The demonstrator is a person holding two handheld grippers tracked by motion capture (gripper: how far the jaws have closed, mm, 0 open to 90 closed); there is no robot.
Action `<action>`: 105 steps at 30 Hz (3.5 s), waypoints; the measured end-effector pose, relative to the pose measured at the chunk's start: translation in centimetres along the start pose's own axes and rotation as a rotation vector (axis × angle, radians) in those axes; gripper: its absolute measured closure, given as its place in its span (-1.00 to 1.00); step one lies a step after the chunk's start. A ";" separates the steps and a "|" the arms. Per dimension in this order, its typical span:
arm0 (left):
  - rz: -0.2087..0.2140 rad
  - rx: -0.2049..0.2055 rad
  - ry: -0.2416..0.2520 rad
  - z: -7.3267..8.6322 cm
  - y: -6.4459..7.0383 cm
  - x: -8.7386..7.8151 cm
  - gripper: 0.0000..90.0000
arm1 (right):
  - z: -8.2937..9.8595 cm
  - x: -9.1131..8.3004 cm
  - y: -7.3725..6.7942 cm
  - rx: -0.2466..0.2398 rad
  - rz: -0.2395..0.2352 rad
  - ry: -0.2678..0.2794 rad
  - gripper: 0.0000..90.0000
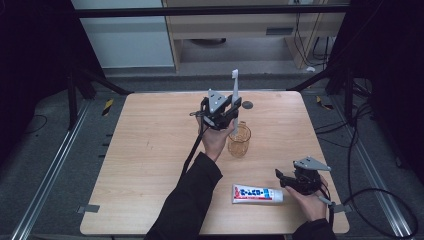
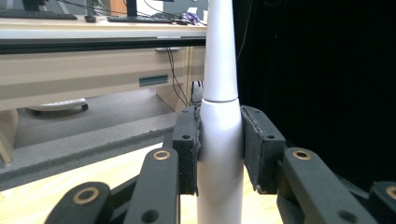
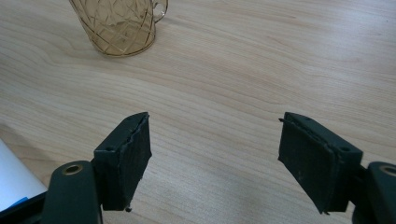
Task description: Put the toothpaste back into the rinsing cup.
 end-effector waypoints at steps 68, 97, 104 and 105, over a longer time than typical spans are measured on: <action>0.054 0.051 -0.104 8.4 -0.1 0.3 0.41 | 0.1 0.2 -0.2 -0.012 0.009 -0.008 -0.43; 0.075 0.115 -0.175 9.1 -1.4 -3.7 0.01 | -0.3 -0.1 -0.2 -0.012 0.006 0.014 -0.44; 0.057 0.105 -0.234 9.9 -3.2 -6.4 -0.04 | -0.7 -0.5 -0.4 -0.009 0.002 0.028 -0.44; 0.049 0.101 -0.243 10.0 -3.5 -6.8 -0.05 | -0.8 -0.6 -0.4 -0.008 0.001 0.030 -0.44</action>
Point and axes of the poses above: each handheld gripper's, and its own axes: x roughly forward along the jaws, z roughly out of its underside, y roughly to its right, the point moved 2 cm from there along x, roughly forward along the jaws, and after that the axes turned 1 degree about -y, right-handed, at the moved point
